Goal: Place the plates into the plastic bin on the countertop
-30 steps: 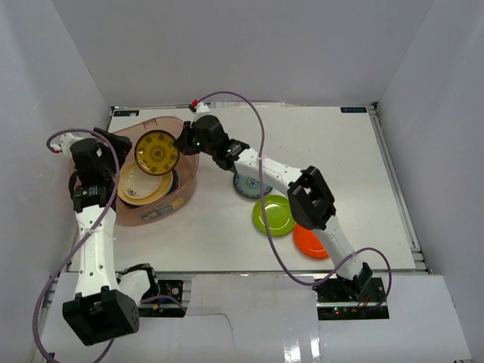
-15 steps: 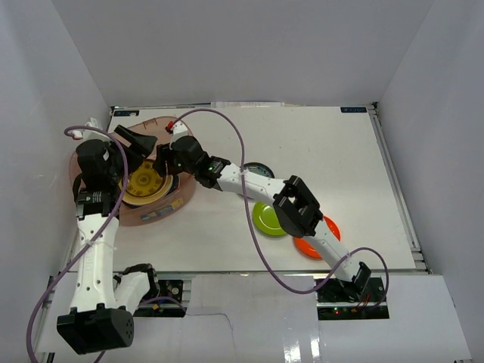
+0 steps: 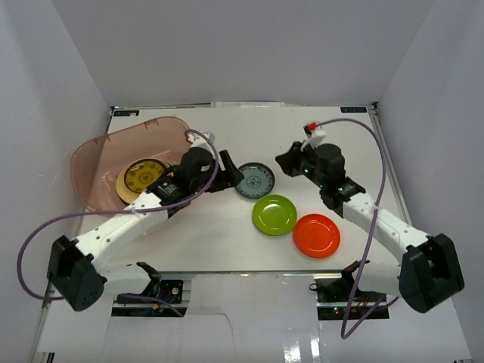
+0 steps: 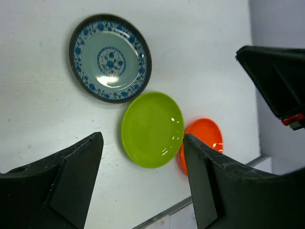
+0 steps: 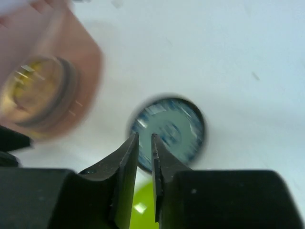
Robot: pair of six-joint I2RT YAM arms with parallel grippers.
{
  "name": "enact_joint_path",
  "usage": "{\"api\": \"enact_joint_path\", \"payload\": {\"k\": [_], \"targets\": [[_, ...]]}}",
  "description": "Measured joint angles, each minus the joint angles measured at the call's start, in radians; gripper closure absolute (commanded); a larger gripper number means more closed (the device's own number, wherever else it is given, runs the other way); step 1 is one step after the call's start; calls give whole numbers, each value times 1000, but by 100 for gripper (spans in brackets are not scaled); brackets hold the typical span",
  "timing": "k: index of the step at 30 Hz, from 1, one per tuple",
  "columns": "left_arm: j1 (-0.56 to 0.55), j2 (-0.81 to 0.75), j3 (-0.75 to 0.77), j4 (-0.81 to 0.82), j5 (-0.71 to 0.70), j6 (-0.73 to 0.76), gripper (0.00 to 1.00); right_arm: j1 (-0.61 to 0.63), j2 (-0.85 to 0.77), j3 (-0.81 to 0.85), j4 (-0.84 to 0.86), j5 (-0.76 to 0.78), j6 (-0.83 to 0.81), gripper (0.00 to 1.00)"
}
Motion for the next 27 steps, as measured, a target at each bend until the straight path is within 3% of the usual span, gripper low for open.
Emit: {"api": "enact_joint_path", "payload": {"k": [1,2,5,9,14,18,24,27], "targets": [[-40,48,6,8,-31,-2,22,-44,-42,-80,-11,-8,-6,70],[-71,92,10,19,-55,-4,22,-81,-76,-165,-24,-19,-11,56],[-136,228,34,51,-135,-16,22,-135,-118,-350,-107,-35,-16,45],[-162,372,58,96,-212,-37,22,-203,-137,-462,-164,-48,-18,45],[-161,462,58,137,-296,-61,22,-251,-103,-465,-135,-64,-20,54],[-152,532,81,158,-344,-71,22,-251,-33,-459,-117,-105,-23,55],[-105,637,103,177,-357,-83,25,-248,3,-457,-99,-166,-19,46],[-77,668,107,188,-353,-86,30,-246,26,-457,-70,-201,-14,56]]}}
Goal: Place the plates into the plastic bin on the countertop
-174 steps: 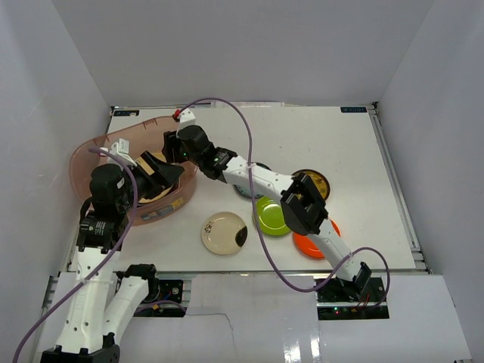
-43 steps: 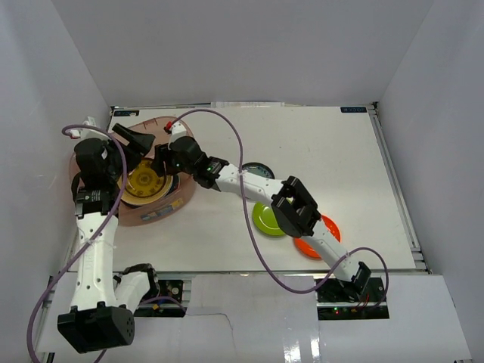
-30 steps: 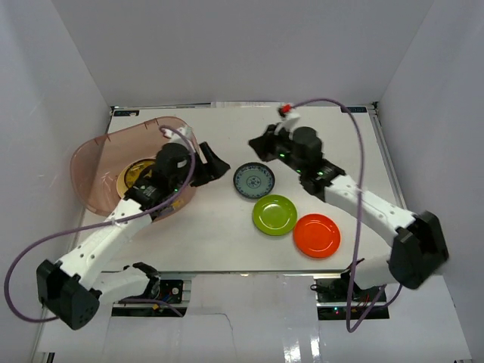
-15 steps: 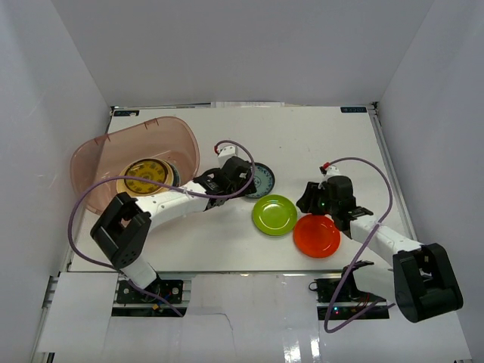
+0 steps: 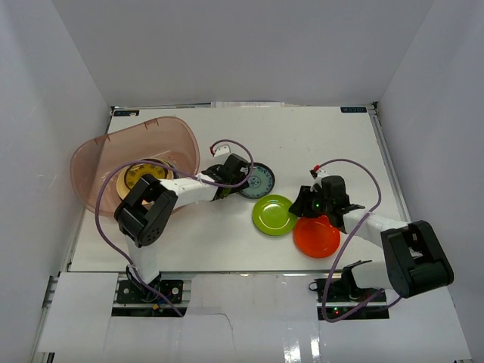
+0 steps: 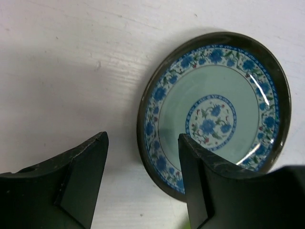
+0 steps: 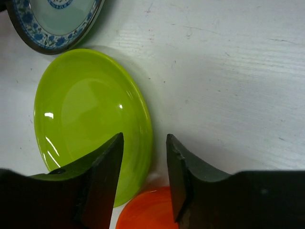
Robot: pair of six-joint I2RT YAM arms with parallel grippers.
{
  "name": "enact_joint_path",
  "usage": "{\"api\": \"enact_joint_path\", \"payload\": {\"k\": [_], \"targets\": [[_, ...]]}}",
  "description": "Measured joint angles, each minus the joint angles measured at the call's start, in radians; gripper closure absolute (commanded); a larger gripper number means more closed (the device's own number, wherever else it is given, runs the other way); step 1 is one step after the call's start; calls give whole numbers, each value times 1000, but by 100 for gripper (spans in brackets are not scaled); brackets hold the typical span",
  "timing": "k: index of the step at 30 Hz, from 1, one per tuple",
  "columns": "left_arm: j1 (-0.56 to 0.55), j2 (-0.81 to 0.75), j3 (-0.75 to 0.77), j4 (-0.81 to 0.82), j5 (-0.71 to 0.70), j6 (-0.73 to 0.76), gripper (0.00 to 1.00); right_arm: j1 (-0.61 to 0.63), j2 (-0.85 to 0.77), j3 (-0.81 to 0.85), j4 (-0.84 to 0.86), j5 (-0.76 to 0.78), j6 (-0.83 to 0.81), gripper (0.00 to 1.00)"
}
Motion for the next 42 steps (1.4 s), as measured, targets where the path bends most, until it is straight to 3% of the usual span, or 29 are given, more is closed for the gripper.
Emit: {"api": "enact_joint_path", "payload": {"k": [4,9,12,15,16,20,26,32,36,38,42], "targets": [[16,34,14,25,-5,0,40,2,45,0,22,-31,12,76],[19,36,12,53,-5,0,49,2,45,-1,44,-49,42,92],[23,36,1,78,-5,-1,54,2,15,-3,56,-68,64,92],[29,36,-13,101,-6,-2,71,3,-55,-5,55,-70,72,92],[32,37,-15,105,-6,-2,82,3,-88,-5,48,-70,77,92],[36,39,-19,150,-5,-14,100,3,-233,-3,18,-60,85,92],[36,-26,-36,155,19,-4,100,3,-415,72,-155,-46,82,92],[36,-232,-31,112,60,40,100,3,-616,285,-356,-35,71,92],[54,-364,48,63,60,92,100,3,-677,409,-377,-18,63,92],[109,-436,76,44,77,110,100,3,-697,421,-375,-18,64,92],[370,-612,54,-9,117,119,100,3,-640,397,-356,-63,85,92]]}}
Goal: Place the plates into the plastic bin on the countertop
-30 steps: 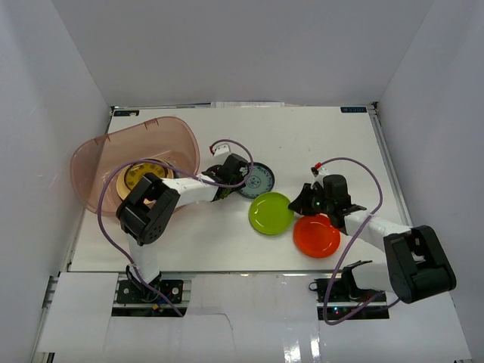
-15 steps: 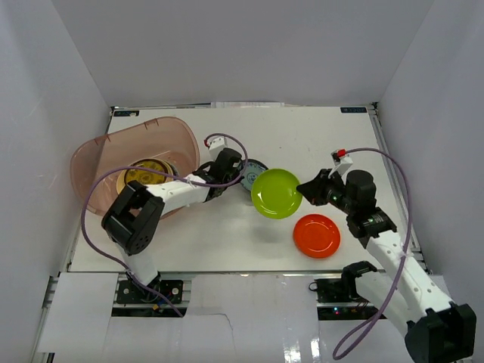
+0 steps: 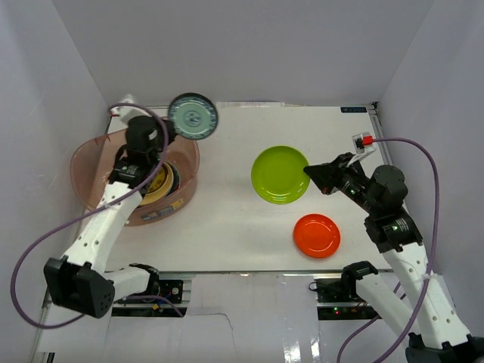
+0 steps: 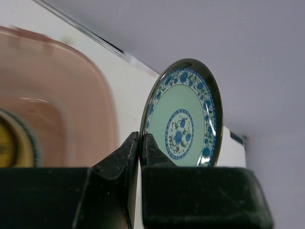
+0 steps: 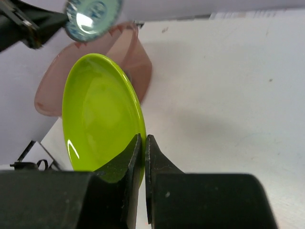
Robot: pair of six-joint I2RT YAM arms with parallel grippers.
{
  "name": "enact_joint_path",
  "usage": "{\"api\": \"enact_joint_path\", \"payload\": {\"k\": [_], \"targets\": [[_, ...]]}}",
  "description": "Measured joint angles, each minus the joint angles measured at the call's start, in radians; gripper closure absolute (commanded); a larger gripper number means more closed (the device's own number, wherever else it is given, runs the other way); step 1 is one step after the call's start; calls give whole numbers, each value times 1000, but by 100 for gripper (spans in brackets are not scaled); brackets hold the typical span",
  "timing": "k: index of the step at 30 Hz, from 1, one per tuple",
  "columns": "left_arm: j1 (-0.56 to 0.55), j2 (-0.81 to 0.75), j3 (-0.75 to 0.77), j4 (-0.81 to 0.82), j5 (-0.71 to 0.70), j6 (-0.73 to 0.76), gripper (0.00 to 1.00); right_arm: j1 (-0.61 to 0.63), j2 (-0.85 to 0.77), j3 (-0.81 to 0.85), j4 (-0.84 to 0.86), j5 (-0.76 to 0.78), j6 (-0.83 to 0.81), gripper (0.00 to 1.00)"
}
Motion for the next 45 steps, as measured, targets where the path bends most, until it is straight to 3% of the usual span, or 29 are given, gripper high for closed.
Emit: {"api": "enact_joint_path", "payload": {"k": [4,7,11,14,16,17,19,20,24,31,35,41,44,45], "targets": [[267,-148,-86,-79,3,18,100,15,146,-29,60,-55,43,92],[410,-194,-173,-119,30,32,100,95,286,-24,123,-35,55,92],[541,-169,-313,-151,57,32,100,260,494,72,160,6,48,92],[578,-122,-382,-188,79,29,97,349,665,209,208,25,47,92],[586,-94,-395,-208,102,21,87,381,767,311,221,42,47,92],[587,-87,-395,-208,111,19,65,396,821,370,233,54,47,92],[587,-86,-395,-199,125,23,39,421,918,478,248,77,47,92],[589,-87,-395,-192,130,20,21,433,964,531,252,90,47,92],[592,-98,-382,-185,148,14,2,470,1159,743,258,130,51,92],[593,-233,-263,-185,183,6,2,525,1495,1149,186,186,55,92],[576,-252,-146,-159,282,20,4,565,1663,1348,156,229,55,92],[509,-279,-124,-165,489,47,7,637,1764,1394,146,309,56,92],[487,-300,-124,-180,555,51,7,668,1778,1394,145,337,61,65],[484,-310,-124,-182,573,51,7,676,1778,1394,144,345,63,45]]}}
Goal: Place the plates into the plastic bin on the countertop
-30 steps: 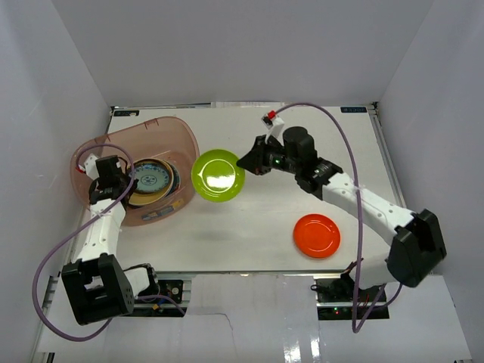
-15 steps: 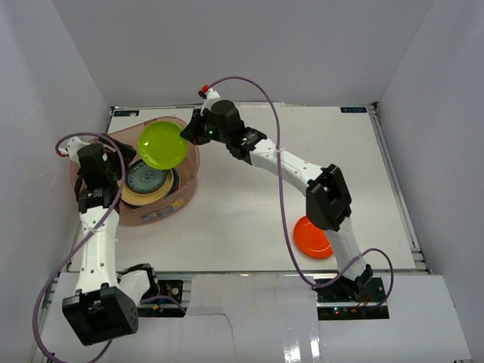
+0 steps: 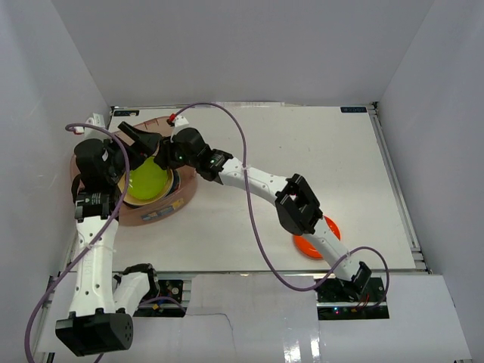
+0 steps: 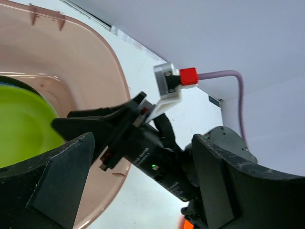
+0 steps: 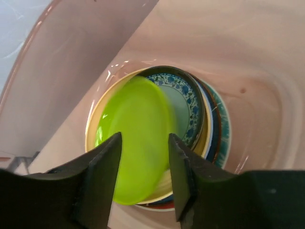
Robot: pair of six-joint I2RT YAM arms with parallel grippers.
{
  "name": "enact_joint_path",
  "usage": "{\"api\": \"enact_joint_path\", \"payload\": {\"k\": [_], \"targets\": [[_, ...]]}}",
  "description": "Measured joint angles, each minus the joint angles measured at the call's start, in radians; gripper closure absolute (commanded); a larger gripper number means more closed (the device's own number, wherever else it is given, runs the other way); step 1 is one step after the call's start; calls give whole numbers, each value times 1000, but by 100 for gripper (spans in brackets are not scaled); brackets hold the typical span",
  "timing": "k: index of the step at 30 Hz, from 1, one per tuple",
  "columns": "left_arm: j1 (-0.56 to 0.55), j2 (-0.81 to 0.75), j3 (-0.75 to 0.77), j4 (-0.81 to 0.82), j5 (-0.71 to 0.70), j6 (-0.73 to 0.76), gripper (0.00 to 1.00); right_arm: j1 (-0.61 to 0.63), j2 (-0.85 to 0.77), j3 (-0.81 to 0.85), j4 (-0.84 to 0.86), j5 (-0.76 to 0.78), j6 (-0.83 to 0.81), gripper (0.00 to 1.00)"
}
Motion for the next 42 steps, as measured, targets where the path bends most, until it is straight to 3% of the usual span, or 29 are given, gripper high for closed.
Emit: {"api": "enact_joint_path", "payload": {"k": [2,6,10,12,13,19,23,26,32,38,40,42], "targets": [[-2,-20,0,-3,28,-5,8,13,-4,1,6,23,4,36],[-10,-46,-1,-3,73,-31,11,10,-70,-67,9,57,-14,38],[-50,-49,0,-3,89,-50,17,-23,-282,-297,38,83,-50,66],[-120,-40,2,-1,80,-61,19,-54,-456,-481,68,97,-69,91],[-163,-33,2,3,78,-64,19,-74,-557,-583,96,101,-77,92],[-586,101,-3,50,-47,-82,21,-295,-1119,-1103,233,77,-93,92],[-879,329,5,108,-118,-82,21,-439,-1404,-1373,217,75,-103,92],[-1008,544,38,135,-123,-79,21,-478,-1556,-1492,158,82,-118,92],[-1139,912,189,160,-93,-71,26,-507,-1840,-1624,19,150,-108,92],[-1186,1108,324,188,-53,-61,34,-512,-1989,-1638,-61,209,-93,92],[-1189,1148,342,198,-51,-65,43,-513,-1995,-1638,-74,219,-93,92],[-1189,1164,354,210,-49,-63,59,-513,-1991,-1638,-90,220,-93,92]]}}
